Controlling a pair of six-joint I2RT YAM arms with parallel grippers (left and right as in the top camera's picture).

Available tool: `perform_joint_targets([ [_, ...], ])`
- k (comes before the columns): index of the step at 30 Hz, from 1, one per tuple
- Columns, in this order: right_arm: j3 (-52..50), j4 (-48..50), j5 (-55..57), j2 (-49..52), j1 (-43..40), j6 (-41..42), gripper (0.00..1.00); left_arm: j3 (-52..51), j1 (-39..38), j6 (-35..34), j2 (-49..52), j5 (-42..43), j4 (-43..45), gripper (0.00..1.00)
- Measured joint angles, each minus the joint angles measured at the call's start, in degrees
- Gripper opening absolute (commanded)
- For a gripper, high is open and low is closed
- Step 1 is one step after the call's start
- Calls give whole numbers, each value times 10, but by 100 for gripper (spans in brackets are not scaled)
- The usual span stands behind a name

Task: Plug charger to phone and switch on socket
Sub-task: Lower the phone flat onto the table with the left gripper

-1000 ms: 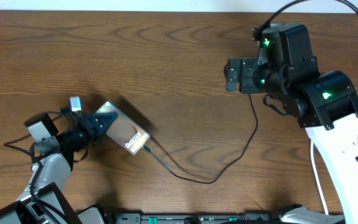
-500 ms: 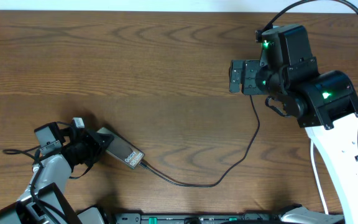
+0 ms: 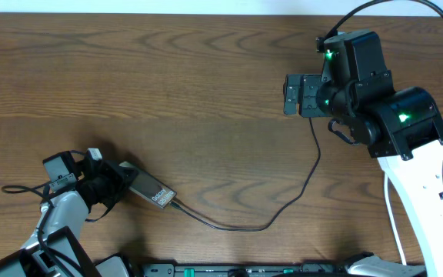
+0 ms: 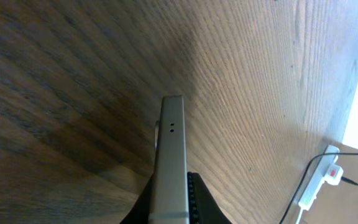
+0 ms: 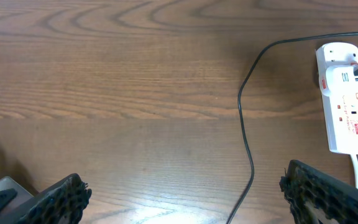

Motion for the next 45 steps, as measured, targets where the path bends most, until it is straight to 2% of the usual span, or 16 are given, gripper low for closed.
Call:
perform_joint_targets([
  [19, 0, 0, -9, 0, 0, 0, 99, 0, 0, -12, 0, -65, 6, 9],
  [21, 0, 0, -11, 0, 0, 0, 99, 0, 0, -10, -1, -69, 9, 14],
  [25, 0, 0, -14, 0, 0, 0, 99, 0, 0, 3, -2, -88, 12, 17],
  [27, 0, 0, -15, 0, 0, 0, 99, 0, 0, 5, -4, -92, 12, 24],
  [38, 0, 0, -15, 0, 0, 0, 99, 4, 0, 15, -7, -95, 7, 27],
  [45, 0, 0, -15, 0, 0, 0, 99, 12, 0, 17, -9, -95, -33, 27],
])
